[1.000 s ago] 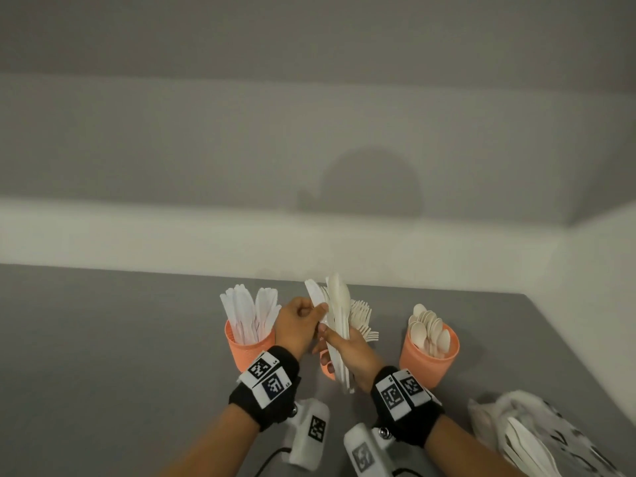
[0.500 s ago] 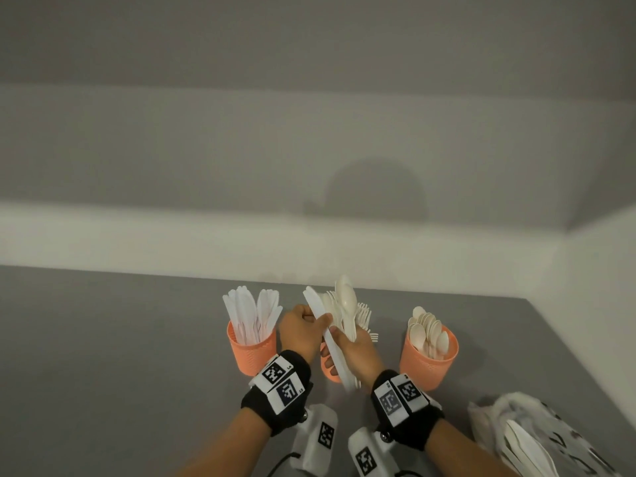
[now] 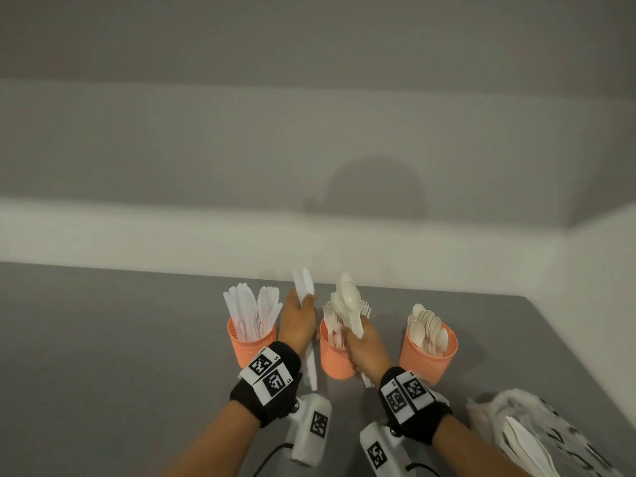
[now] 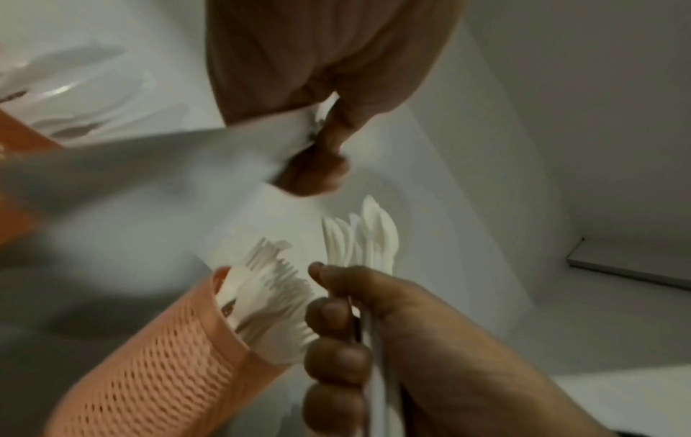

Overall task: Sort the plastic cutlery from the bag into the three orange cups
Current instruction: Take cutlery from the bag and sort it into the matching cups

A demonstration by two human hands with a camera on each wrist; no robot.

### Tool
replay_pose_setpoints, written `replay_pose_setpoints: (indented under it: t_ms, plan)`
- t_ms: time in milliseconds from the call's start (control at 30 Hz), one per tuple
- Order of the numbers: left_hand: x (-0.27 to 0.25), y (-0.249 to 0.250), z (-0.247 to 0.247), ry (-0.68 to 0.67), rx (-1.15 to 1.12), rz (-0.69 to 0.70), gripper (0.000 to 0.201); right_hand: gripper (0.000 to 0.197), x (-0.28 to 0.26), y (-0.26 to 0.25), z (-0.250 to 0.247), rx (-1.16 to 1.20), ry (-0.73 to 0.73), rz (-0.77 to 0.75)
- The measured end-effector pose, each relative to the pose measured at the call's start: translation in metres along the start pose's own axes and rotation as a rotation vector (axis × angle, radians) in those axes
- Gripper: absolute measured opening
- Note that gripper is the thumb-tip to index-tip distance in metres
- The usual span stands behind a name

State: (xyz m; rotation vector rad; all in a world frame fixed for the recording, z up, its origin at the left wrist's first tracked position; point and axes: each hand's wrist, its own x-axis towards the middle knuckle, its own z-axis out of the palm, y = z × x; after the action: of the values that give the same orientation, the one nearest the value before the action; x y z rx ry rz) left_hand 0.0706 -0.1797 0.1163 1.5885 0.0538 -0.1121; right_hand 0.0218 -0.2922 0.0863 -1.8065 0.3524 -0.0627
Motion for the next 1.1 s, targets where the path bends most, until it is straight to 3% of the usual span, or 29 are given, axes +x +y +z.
replay_pose_setpoints:
  t_ms: [67, 133, 200, 367, 533, 667, 800, 900, 1000, 1100]
  plan:
    - [-0.008, 0.000, 0.007, -0.081, -0.041, -0.032, 0.018, 0.028, -0.003, -0.001, 0.005, -0.144, 0.083, -0.073]
    - [-0.012, -0.001, 0.015, -0.109, -0.075, -0.067, 0.044, 0.028, -0.011, -0.004, 0.009, -0.282, 0.123, -0.137]
    - [-0.010, -0.005, 0.021, -0.047, -0.101, -0.118, 0.060, 0.033, -0.017, -0.006, 0.013, -0.418, 0.125, -0.200]
    - [-0.001, -0.007, 0.017, 0.009, -0.130, -0.129, 0.028, 0.044, -0.023, -0.004, 0.017, -0.653, 0.036, -0.246]
    - [-0.003, -0.001, 0.012, -0.136, -0.077, -0.079, 0.014, 0.036, -0.023, -0.003, 0.010, -0.336, -0.043, -0.221]
    - [-0.004, 0.008, 0.004, -0.329, -0.054, -0.031, 0.013, 0.012, -0.021, -0.011, -0.009, 0.117, -0.407, 0.062]
    - [-0.007, 0.015, 0.005, -0.454, -0.107, -0.020, 0.015, 0.015, -0.025, -0.018, -0.014, 0.397, -0.557, 0.232]
    - [-0.008, 0.020, 0.009, -0.426, -0.101, -0.058, 0.018, 0.007, -0.025, -0.018, -0.009, 0.421, -0.510, 0.228]
    - [0.001, 0.018, 0.008, -0.272, -0.039, -0.116, 0.044, 0.002, -0.021, -0.014, -0.007, 0.388, -0.413, 0.187]
    - [0.005, 0.013, 0.005, -0.101, -0.019, -0.115, 0.045, 0.015, -0.017, -0.009, -0.007, 0.397, -0.309, 0.150]
